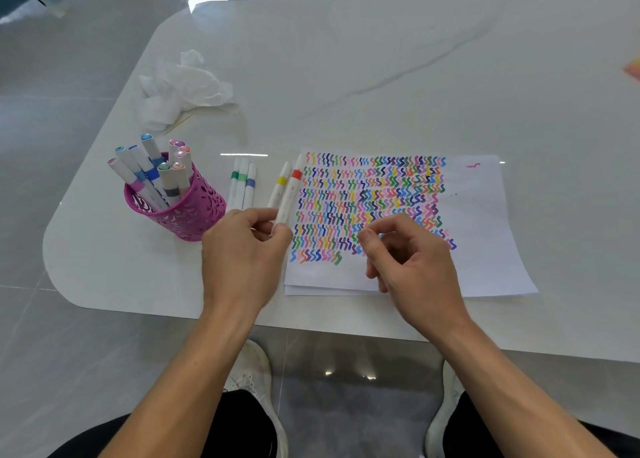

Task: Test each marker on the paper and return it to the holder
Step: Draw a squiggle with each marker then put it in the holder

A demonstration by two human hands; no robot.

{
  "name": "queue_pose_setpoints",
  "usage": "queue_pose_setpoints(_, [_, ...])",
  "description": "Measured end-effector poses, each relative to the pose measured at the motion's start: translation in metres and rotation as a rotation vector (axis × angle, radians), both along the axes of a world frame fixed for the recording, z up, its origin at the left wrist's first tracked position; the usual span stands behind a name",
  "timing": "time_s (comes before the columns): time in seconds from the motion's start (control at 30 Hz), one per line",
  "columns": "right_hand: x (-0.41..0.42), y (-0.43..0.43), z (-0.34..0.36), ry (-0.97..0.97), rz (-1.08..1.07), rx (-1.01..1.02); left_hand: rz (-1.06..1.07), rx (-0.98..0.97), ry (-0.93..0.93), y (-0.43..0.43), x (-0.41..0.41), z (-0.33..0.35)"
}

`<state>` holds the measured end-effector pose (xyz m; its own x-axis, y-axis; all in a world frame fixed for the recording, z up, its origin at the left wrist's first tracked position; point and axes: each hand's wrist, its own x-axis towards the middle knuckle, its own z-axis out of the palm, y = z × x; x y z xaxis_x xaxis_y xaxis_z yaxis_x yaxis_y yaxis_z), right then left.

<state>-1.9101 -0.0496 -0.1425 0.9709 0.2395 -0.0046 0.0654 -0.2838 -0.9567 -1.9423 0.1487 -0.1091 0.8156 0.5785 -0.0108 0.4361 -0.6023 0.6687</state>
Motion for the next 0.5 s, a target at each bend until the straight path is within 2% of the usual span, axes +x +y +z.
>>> queue_pose_setpoints(0.33, [0.007,0.002,0.004,0.153,-0.006,-0.046,-0.211,-0.573,0.100,-0.024,-0.005,0.000])
queue_pose_setpoints(0.5, [0.008,0.001,0.004,0.125,-0.041,-0.023,-0.310,-0.598,0.135,-0.040,-0.009,-0.003])
